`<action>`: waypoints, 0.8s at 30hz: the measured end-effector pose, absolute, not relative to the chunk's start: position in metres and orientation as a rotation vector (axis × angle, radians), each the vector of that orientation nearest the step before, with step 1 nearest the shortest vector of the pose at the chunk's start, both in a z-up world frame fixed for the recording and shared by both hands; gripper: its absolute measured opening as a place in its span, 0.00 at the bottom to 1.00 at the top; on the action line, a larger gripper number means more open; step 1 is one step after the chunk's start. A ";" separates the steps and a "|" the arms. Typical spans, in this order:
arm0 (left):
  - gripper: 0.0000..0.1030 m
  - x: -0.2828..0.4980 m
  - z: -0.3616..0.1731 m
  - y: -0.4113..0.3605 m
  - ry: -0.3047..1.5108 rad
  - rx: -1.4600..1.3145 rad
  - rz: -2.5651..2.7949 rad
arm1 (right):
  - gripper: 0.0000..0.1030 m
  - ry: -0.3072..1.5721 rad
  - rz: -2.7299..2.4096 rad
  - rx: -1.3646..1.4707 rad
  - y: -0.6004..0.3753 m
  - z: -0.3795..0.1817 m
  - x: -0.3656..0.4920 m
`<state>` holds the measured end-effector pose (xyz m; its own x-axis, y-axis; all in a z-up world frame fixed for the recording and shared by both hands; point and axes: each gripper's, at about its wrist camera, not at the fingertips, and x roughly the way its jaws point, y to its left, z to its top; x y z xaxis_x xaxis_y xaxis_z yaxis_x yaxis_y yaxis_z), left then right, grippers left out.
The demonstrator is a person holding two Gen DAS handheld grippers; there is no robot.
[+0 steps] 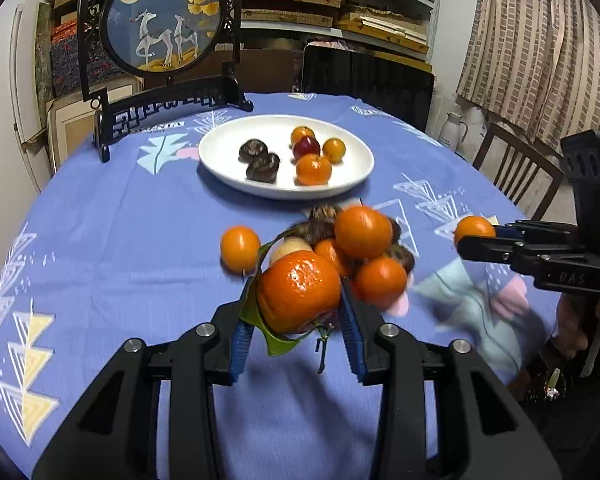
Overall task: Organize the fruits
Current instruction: 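Grasp a leafy tangerine with the left tool while the right tool grasps an orange, then place both fruits on the white plate, opening both tools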
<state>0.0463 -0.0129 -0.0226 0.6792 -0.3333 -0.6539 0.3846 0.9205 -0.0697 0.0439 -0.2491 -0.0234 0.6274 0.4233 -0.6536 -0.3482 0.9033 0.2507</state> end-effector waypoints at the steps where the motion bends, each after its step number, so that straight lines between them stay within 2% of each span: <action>1: 0.37 0.053 -0.020 -0.014 0.716 0.074 -0.403 | 0.33 0.771 0.436 0.110 -0.253 -0.020 0.049; 14: 0.37 0.164 0.022 -0.033 0.719 0.090 -0.385 | 0.33 0.682 0.398 0.157 -0.282 0.038 0.123; 19: 0.37 0.223 0.011 -0.040 0.768 0.099 -0.353 | 0.33 0.716 0.419 0.161 -0.268 0.045 0.186; 24: 0.37 0.271 -0.017 -0.044 0.841 0.099 -0.337 | 0.33 0.776 0.454 0.143 -0.236 0.030 0.261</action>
